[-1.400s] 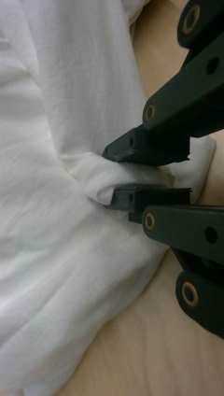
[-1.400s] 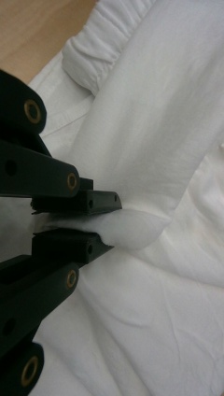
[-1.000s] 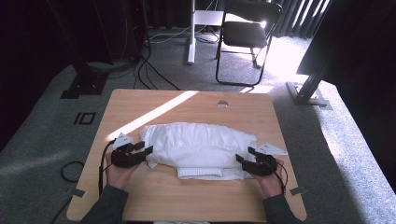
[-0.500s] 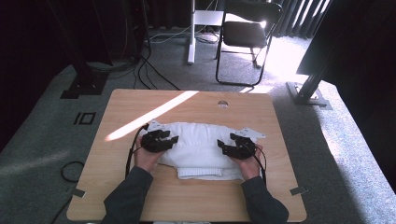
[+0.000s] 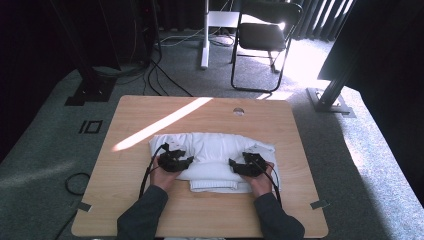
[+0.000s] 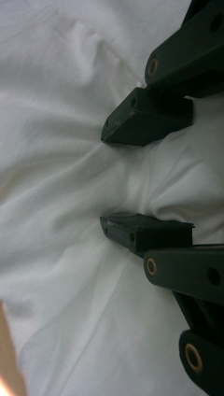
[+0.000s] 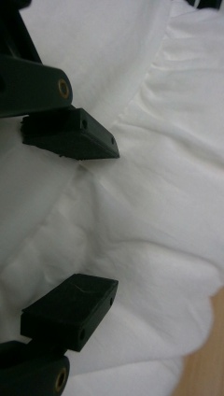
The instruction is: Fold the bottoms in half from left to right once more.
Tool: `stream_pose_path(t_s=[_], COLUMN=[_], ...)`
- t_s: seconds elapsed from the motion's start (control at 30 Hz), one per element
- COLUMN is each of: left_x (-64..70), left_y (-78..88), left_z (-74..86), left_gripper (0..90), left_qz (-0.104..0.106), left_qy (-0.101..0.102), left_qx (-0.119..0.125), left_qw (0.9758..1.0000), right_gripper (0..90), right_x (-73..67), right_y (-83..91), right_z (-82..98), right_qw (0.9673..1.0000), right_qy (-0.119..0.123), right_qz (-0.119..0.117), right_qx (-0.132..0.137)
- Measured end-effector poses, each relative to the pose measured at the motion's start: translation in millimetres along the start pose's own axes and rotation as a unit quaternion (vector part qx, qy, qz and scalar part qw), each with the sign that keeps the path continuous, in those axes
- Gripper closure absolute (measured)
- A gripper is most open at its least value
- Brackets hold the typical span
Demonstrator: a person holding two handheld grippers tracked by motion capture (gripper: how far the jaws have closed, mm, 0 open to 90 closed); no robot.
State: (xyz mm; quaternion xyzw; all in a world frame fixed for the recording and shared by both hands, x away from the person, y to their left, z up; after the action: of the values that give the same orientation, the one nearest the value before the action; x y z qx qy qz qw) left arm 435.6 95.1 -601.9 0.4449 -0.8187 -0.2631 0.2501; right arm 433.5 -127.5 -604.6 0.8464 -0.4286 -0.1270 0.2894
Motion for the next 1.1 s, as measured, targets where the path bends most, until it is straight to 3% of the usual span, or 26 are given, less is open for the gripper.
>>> stream_pose_path(t_s=[0.23, 0.37, 0.47, 0.53, 0.67, 0.73, 0.8, 0.87, 0.93, 1.03, 1.1], left_x=[-6.9, -17.9, -30.1, -39.6, -53.7, -60.0, -64.5, -68.0, -69.2, -72.1, -72.0], left_y=[18.6, 40.8, 54.1, 59.3, 69.6, 74.7, 76.0, 70.8, 64.4, 55.7, 53.1], left_z=[10.1, 19.7, 28.9, 33.3, 33.4, 31.4, 32.6, 37.7, 40.2, 43.6, 44.5], left_gripper=[54.4, 51.1, 46.6, 44.8, 40.7, 38.7, 35.8, 28.8, 26.8, 21.6, 18.5], left_qz=[0.011, -0.016, -0.030, -0.038, -0.066, -0.075, -0.071, -0.073, -0.063, -0.071, -0.074], left_qy=[0.014, 0.004, 0.021, 0.043, 0.067, 0.084, 0.104, 0.120, 0.134, 0.149, 0.145], left_qx=[0.016, 0.023, 0.030, 0.035, 0.054, 0.061, 0.056, 0.036, 0.027, 0.012, 0.010], left_qw=[0.9997, 0.9996, 0.9989, 0.9977, 0.9941, 0.9917, 0.9905, 0.9895, 0.9887, 0.9863, 0.9866], right_gripper=[30.6, 30.6, 30.6, 30.9, 33.9, 33.9, 33.9, 33.2, 32.7, 31.4, 30.5], right_x=[0.1, -1.1, -1.1, -0.2, 2.6, 2.1, -0.4, -6.7, -12.6, -19.3, -21.4], right_y=[-2.4, -3.1, -1.8, 3.6, 26.6, 37.4, 44.6, 45.9, 41.7, 29.9, 20.2], right_z=[9.8, 10.6, 10.3, 7.8, -3.0, -9.3, -17.0, -25.0, -31.6, -37.2, -37.1], right_qw=[0.9999, 1.0000, 1.0000, 0.9999, 0.9986, 0.9976, 0.9969, 0.9969, 0.9969, 0.9974, 0.9980], right_qy=[-0.003, 0.003, -0.002, -0.013, -0.008, -0.010, -0.006, 0.003, 0.015, 0.025, 0.032], right_qz=[-0.010, -0.001, 0.000, 0.001, 0.026, 0.021, 0.019, 0.008, 0.004, -0.001, 0.001], right_qx=[0.001, 0.002, 0.004, 0.010, 0.046, 0.065, 0.076, 0.079, 0.077, 0.068, 0.054])
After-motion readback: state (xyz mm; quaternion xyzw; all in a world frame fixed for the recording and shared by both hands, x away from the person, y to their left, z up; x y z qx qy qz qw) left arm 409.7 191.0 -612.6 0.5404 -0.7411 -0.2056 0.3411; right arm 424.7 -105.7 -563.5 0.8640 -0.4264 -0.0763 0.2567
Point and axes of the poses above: each handheld gripper's, and its own axes: y roughly backward along the jaws, z roughly out of its underside, x roughly to its right, the point moved 9 cm from there along -y, roughly forward along the jaws, and after that the axes turned 10 degrees about y, right-handed, at the moved point
